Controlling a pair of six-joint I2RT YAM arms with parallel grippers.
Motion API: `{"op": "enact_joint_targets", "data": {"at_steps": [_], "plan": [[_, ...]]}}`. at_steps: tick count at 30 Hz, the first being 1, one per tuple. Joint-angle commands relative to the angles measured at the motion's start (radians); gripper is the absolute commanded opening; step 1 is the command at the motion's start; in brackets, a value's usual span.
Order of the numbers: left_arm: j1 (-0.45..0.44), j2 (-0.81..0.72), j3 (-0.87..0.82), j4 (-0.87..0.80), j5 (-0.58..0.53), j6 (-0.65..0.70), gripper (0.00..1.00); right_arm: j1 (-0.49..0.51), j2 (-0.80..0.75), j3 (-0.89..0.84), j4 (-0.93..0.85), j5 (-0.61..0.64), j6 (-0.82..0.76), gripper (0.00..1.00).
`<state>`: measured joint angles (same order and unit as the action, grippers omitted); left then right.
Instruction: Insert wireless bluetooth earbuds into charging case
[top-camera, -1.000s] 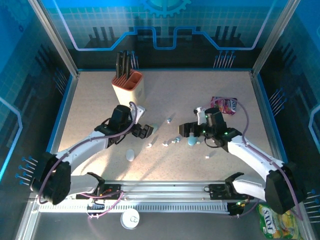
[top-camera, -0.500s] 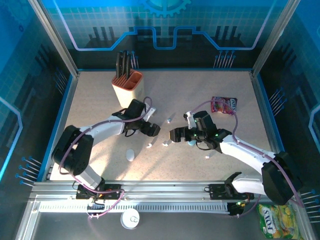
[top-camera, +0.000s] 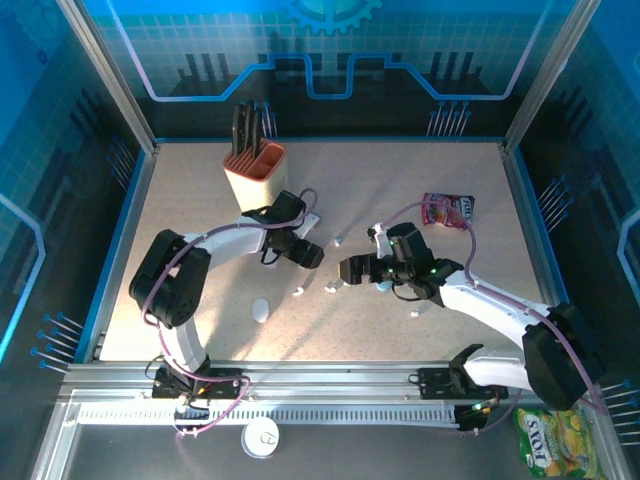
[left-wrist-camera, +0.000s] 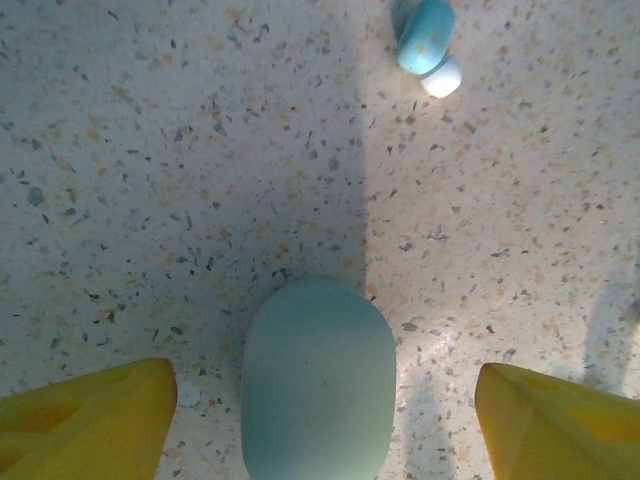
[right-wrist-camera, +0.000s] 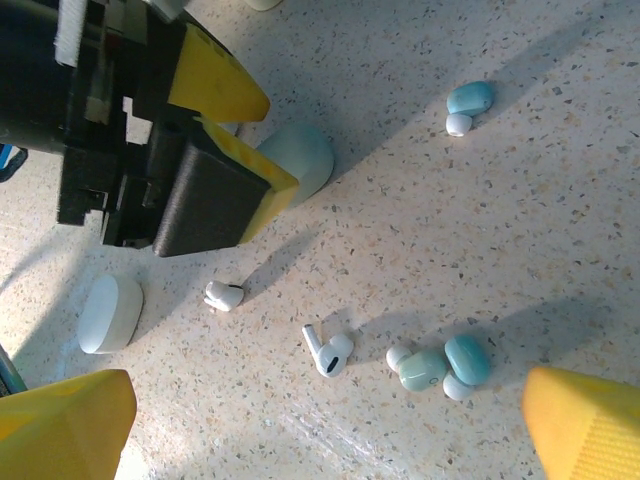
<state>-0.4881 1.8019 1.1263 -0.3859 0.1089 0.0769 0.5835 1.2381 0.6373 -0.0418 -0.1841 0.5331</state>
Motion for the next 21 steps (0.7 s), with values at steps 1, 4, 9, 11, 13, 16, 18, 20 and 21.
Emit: {"op": "enact_joint_targets", "data": {"at_steps": [1,4,9,11,13,16,18,20,21], "plan": [[-0.017,0.033,0.046,-0.084,-0.034,-0.006,0.78,-0.005,-0.015,-0.017,0.010,0.006,0.014,1.00],[-0.021,0.063,0.069,-0.114,-0.046,-0.014,0.79,-0.009,-0.025,-0.026,0.009,0.014,0.021,1.00],[-0.025,0.109,0.107,-0.162,-0.051,-0.014,0.73,-0.022,-0.035,-0.040,0.008,0.025,0.034,1.00],[-0.029,0.116,0.114,-0.166,-0.053,-0.013,0.66,-0.027,-0.033,-0.041,0.010,0.022,0.039,1.00],[-0.031,0.119,0.116,-0.168,-0.053,-0.010,0.58,-0.030,-0.032,-0.042,0.010,0.024,0.043,1.00],[-0.035,0.119,0.116,-0.169,-0.052,-0.005,0.53,-0.036,-0.036,-0.044,0.005,0.036,0.056,1.00],[-0.038,0.115,0.113,-0.166,-0.052,-0.002,0.47,-0.044,-0.046,-0.043,-0.008,0.053,0.069,1.00],[-0.039,0.103,0.103,-0.156,-0.055,-0.003,0.46,-0.056,-0.060,-0.044,-0.017,0.060,0.084,1.00],[-0.039,0.095,0.097,-0.149,-0.055,-0.002,0.46,-0.063,-0.070,-0.042,-0.027,0.070,0.099,1.00]]}}
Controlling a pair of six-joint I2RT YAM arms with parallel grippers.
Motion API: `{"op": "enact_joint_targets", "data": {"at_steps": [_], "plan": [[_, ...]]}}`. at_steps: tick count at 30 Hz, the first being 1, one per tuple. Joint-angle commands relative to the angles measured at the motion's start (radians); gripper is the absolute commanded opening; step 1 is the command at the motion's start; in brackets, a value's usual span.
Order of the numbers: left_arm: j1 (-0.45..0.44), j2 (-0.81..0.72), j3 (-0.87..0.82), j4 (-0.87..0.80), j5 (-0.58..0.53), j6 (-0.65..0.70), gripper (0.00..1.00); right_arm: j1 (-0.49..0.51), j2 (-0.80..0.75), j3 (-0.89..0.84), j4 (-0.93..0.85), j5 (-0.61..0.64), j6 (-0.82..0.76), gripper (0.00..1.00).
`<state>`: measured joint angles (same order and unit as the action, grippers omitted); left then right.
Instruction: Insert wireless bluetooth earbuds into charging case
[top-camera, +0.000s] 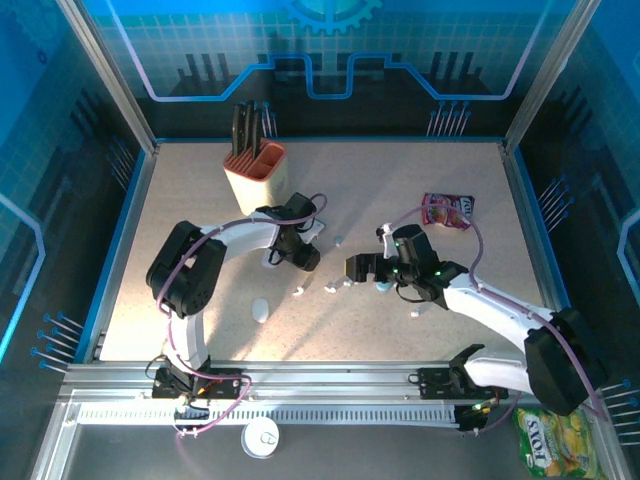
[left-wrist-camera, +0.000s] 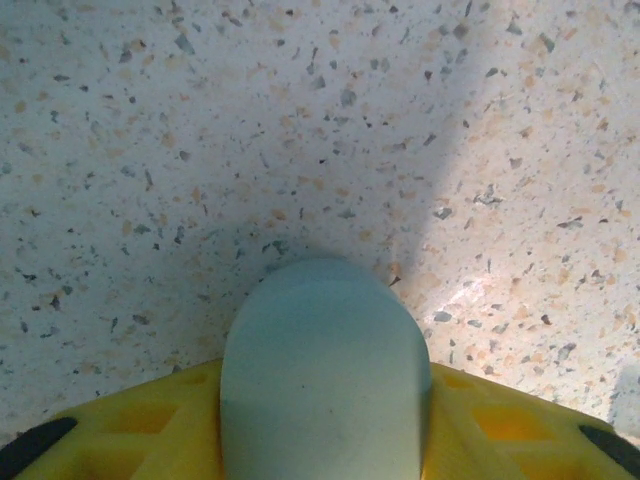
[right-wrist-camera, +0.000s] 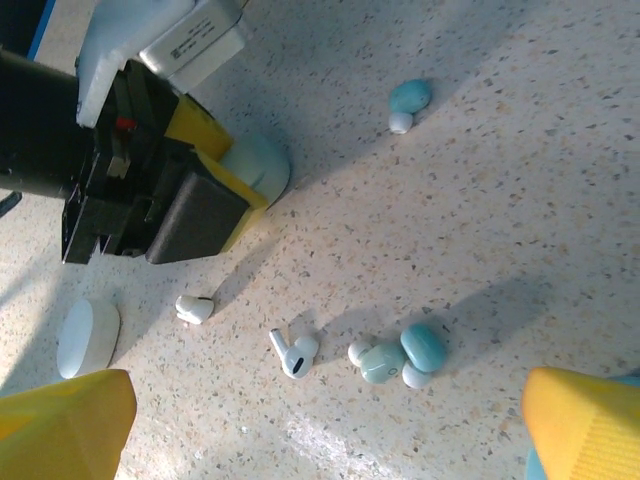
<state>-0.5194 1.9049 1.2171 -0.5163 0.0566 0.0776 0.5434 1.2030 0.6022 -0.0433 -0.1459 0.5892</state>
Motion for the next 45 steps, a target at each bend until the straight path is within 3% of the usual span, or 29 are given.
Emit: {"op": "enact_joint_targets", "data": {"at_steps": [1,7,12,20,28,32,40,45], "plan": [[-0.009,-0.017,-0.002,-0.009,-0.008,-0.002,0.46,-0.030,-0.042,-0.004,-0.032,0.031,0.056,1.00],[-0.010,-0.132,-0.085,0.120,0.011,0.031,0.43,-0.139,-0.120,0.001,-0.065,-0.068,0.153,1.00],[-0.011,-0.253,-0.159,0.247,0.113,0.129,0.44,-0.221,-0.121,0.015,-0.080,-0.219,0.190,1.00],[-0.032,-0.361,-0.192,0.327,0.359,0.337,0.46,-0.202,-0.026,0.142,-0.174,-0.396,0.147,0.92],[-0.054,-0.393,-0.180,0.302,0.504,0.455,0.46,-0.153,0.036,0.156,-0.066,-0.462,0.196,0.71],[-0.068,-0.398,-0.186,0.315,0.526,0.477,0.47,-0.135,0.066,0.178,-0.066,-0.478,0.186,0.66],[-0.079,-0.387,-0.192,0.329,0.520,0.490,0.47,-0.116,0.114,0.211,-0.033,-0.535,0.172,0.65],[-0.087,-0.388,-0.201,0.350,0.521,0.490,0.47,-0.112,0.163,0.234,-0.026,-0.556,0.188,0.54]]}}
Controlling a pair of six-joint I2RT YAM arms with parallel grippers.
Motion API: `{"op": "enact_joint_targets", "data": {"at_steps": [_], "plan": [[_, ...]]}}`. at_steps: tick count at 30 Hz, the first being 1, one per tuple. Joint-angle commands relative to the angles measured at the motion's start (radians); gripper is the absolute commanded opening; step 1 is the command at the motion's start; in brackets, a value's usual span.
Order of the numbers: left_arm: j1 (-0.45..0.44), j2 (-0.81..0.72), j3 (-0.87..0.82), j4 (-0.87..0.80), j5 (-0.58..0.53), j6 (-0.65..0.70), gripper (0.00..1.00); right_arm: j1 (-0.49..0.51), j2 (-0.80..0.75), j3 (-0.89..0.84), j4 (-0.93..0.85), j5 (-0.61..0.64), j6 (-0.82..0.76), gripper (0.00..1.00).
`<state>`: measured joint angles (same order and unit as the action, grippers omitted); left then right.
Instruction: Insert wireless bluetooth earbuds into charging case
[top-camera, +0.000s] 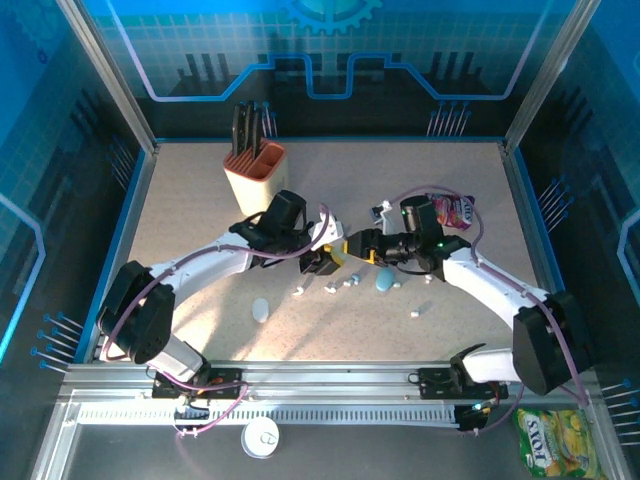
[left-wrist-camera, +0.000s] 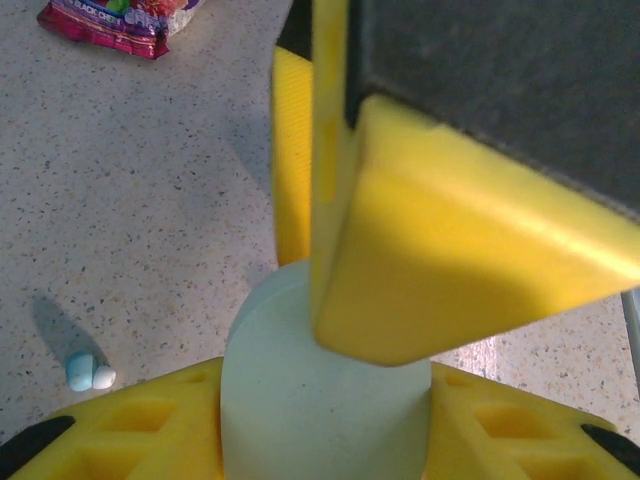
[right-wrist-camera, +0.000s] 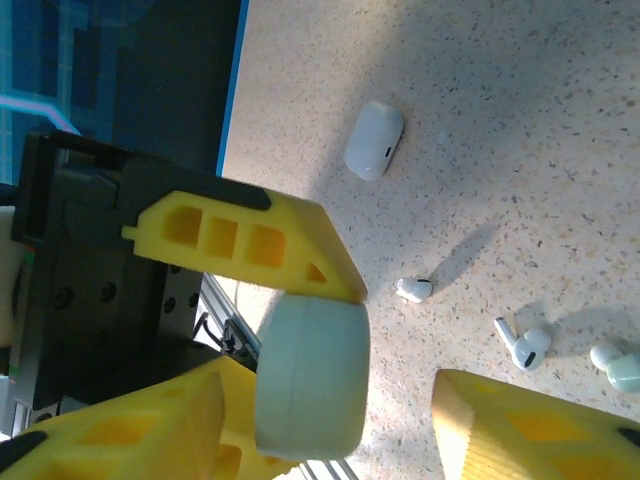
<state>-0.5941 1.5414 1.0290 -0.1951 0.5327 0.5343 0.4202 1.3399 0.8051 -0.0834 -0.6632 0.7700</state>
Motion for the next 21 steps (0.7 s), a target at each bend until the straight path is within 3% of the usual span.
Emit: {"op": "enact_joint_targets", "data": {"at_steps": [1,5,12,17,19,21], "plan": [[-0.014,-0.024,-0.012,0.032,0.043,0.031,0.47,0.011,0.031,0.033,0.015,-0.041,0.009,0.51],[-0.015,-0.024,-0.015,0.045,0.032,0.022,0.47,0.012,0.035,0.032,0.016,-0.044,0.019,0.42],[-0.016,-0.012,-0.015,0.089,0.020,-0.011,0.48,0.011,0.037,0.026,0.017,-0.064,0.028,0.43],[-0.016,-0.004,-0.012,0.093,0.026,-0.011,0.49,-0.001,0.024,0.024,0.010,-0.048,0.037,0.32],[-0.016,-0.005,-0.016,0.103,0.026,-0.014,0.57,-0.013,0.011,0.015,0.032,-0.043,0.059,0.28],[-0.016,-0.012,-0.024,0.127,0.023,-0.044,0.73,-0.033,-0.009,0.001,0.071,-0.050,0.099,0.26]]}}
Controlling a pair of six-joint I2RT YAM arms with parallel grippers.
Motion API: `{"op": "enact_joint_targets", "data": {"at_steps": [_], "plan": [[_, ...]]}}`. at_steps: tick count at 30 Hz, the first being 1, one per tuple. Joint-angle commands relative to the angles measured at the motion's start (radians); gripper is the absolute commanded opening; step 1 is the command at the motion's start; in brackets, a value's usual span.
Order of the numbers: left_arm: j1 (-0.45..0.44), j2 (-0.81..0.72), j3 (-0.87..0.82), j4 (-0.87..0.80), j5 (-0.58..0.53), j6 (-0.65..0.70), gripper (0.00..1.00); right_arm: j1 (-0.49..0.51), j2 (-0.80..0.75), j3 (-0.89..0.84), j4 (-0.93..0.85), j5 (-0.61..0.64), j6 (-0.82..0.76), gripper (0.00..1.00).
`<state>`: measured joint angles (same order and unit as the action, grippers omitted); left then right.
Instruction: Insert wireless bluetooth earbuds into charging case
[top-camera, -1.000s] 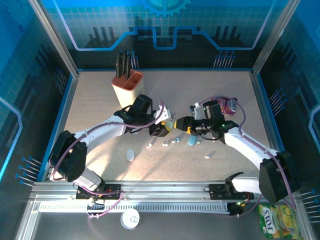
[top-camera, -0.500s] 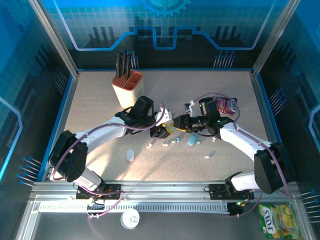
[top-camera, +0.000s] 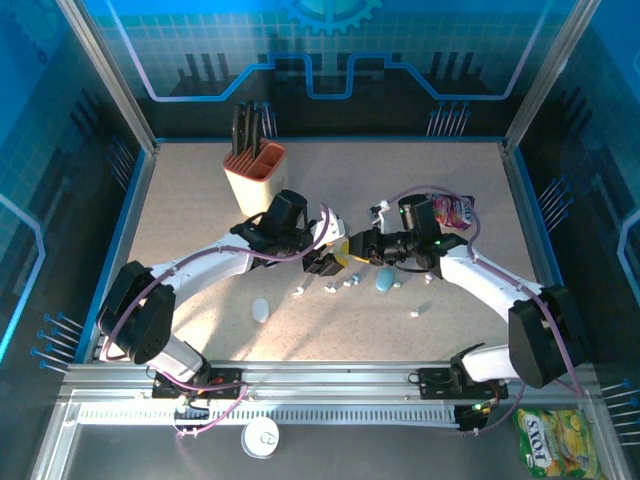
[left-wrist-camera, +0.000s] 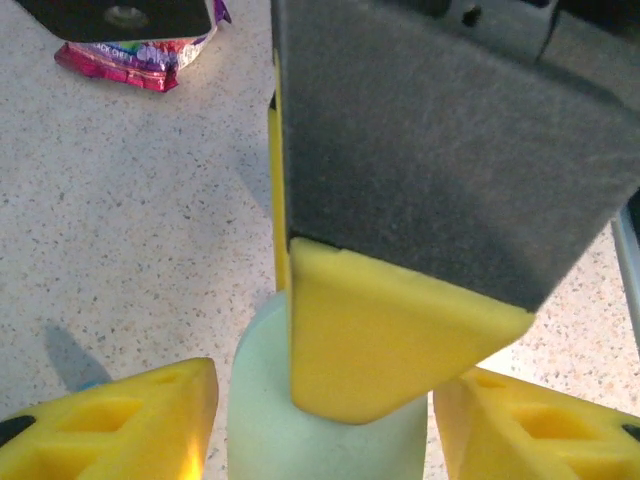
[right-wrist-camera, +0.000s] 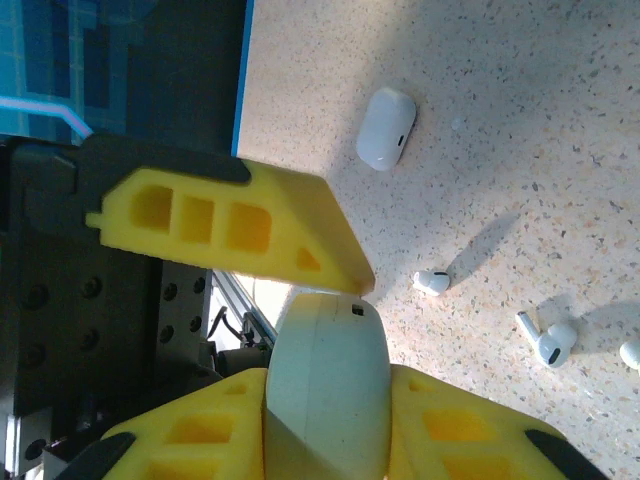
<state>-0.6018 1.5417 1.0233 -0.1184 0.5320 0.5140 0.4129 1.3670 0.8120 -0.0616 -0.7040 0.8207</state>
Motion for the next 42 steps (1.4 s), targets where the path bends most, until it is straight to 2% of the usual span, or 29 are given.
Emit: {"op": "enact_joint_targets", "data": {"at_steps": [1,2,7,9,13,16,21,26,31,35,42], "plan": [[-0.010,-0.017,-0.023,0.067,0.024,-0.042,0.78,-0.034,-0.046,-0.012,0.068,-0.015,0.065,0.26],[-0.009,-0.027,-0.034,0.099,0.027,-0.065,0.84,-0.046,-0.059,-0.017,0.086,-0.021,0.084,0.25],[-0.004,-0.079,-0.120,0.337,0.018,-0.208,0.99,-0.106,-0.128,-0.022,0.122,-0.045,0.153,0.23],[0.007,-0.099,-0.163,0.478,0.012,-0.314,0.99,-0.134,-0.161,-0.025,0.137,-0.062,0.194,0.23],[0.048,-0.112,-0.197,0.657,0.026,-0.518,0.99,-0.185,-0.212,-0.034,0.187,-0.100,0.290,0.23],[0.054,-0.116,-0.230,0.779,0.048,-0.545,0.99,-0.210,-0.244,-0.032,0.232,-0.117,0.369,0.22],[0.055,-0.100,-0.254,0.971,0.037,-0.597,0.94,-0.235,-0.246,-0.014,0.279,-0.162,0.529,0.18],[0.067,-0.015,-0.236,1.218,0.066,-0.705,0.92,-0.240,-0.249,-0.040,0.482,-0.174,0.779,0.17],[0.065,0.052,-0.179,1.294,0.117,-0.751,0.92,-0.240,-0.232,-0.053,0.577,-0.187,0.902,0.16],[0.061,0.079,-0.130,1.291,0.168,-0.768,0.91,-0.240,-0.187,-0.091,0.783,-0.182,1.027,0.16],[0.036,0.104,-0.076,1.235,0.194,-0.807,0.83,-0.240,-0.154,-0.083,0.829,-0.217,0.992,0.14]]}}
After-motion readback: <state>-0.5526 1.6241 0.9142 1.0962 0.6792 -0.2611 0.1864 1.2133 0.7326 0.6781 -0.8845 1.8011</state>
